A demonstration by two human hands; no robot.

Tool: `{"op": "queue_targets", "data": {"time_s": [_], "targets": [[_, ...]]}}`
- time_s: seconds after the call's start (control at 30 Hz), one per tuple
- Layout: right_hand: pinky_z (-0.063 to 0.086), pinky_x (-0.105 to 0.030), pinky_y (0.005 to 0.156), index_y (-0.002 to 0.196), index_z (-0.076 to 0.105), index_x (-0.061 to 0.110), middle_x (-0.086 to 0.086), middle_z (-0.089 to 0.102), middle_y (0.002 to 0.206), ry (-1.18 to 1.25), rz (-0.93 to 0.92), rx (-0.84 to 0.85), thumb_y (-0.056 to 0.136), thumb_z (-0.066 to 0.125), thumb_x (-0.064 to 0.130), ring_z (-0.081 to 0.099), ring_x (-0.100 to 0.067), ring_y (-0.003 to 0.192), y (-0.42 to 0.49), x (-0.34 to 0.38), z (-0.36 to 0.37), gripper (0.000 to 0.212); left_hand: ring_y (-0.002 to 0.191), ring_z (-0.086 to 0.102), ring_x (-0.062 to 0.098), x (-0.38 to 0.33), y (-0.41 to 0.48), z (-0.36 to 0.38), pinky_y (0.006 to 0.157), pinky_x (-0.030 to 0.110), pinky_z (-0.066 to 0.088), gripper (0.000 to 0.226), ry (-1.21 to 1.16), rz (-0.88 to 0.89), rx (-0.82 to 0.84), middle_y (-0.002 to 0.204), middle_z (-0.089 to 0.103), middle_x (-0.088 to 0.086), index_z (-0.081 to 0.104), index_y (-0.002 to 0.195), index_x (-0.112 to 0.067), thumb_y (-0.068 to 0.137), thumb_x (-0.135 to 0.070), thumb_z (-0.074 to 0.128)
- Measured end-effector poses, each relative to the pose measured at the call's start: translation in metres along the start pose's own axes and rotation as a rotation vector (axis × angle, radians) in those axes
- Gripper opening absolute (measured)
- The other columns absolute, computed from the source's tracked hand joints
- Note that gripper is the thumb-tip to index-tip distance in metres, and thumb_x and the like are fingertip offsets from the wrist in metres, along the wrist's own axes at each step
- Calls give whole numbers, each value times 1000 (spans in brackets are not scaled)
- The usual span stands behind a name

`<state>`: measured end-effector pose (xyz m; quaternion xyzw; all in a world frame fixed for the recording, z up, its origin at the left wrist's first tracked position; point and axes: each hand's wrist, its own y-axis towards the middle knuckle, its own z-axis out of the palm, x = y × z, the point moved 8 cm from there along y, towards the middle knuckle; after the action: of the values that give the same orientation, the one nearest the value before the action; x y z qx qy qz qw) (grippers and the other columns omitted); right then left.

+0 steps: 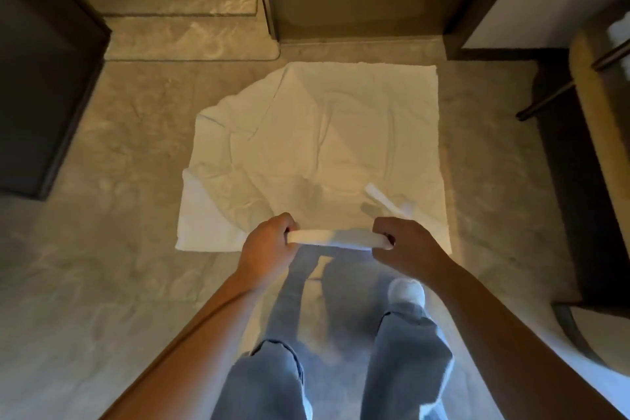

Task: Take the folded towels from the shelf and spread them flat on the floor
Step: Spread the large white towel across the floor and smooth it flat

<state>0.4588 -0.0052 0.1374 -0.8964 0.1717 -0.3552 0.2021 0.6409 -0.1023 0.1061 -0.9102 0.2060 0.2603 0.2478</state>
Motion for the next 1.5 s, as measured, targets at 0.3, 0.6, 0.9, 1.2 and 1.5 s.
{"op": "queue_targets", "data": {"time_s": [0.3, 0.6, 0.9, 1.2, 1.5], "targets": [[29, -22, 52, 59, 43, 23, 9, 41, 56, 156, 80, 4, 72, 58, 7, 38, -2, 54, -73, 45, 50, 26, 79, 61, 30, 44, -70, -13, 60, 27, 35, 11, 265, 9, 162, 77, 64, 7, 51, 79, -16, 84, -25, 56], [31, -21, 51, 50, 43, 27, 7, 44, 55, 234, 127, -49, 70, 60, 7, 43, -8, 57, -146, 62, 76, 33, 98, 59, 29, 67, -128, -14, 77, 34, 45, 17, 442, 1, 242, 106, 59, 10, 55, 103, -13, 93, -22, 44], [36, -26, 55, 52, 46, 27, 7, 49, 57, 148, 280, -2, 72, 60, 13, 51, -15, 63, -188, 102, 129, 29, 80, 55, 39, 111, -184, -69, 60, 36, 34, 10, 172, -12, 144, 74, 44, 13, 51, 92, -2, 91, -5, 42], [29, -21, 56, 72, 53, 26, 9, 44, 68, -27, 241, -69, 81, 58, 30, 51, -19, 77, -160, 218, 212, 11, 74, 47, 18, 210, -224, -175, 53, 3, 33, 11, 12, -29, 23, 85, 50, 10, 55, 79, -9, 89, -3, 54], [21, -22, 60, 69, 56, 13, -14, 60, 91, -17, 107, -8, 88, 54, 24, 57, -30, 93, -131, 302, 260, 22, 80, 55, 16, 264, -267, -250, 63, 8, 37, 10, -154, -141, -188, 93, 55, 3, 65, 90, -1, 79, -1, 66]]}}
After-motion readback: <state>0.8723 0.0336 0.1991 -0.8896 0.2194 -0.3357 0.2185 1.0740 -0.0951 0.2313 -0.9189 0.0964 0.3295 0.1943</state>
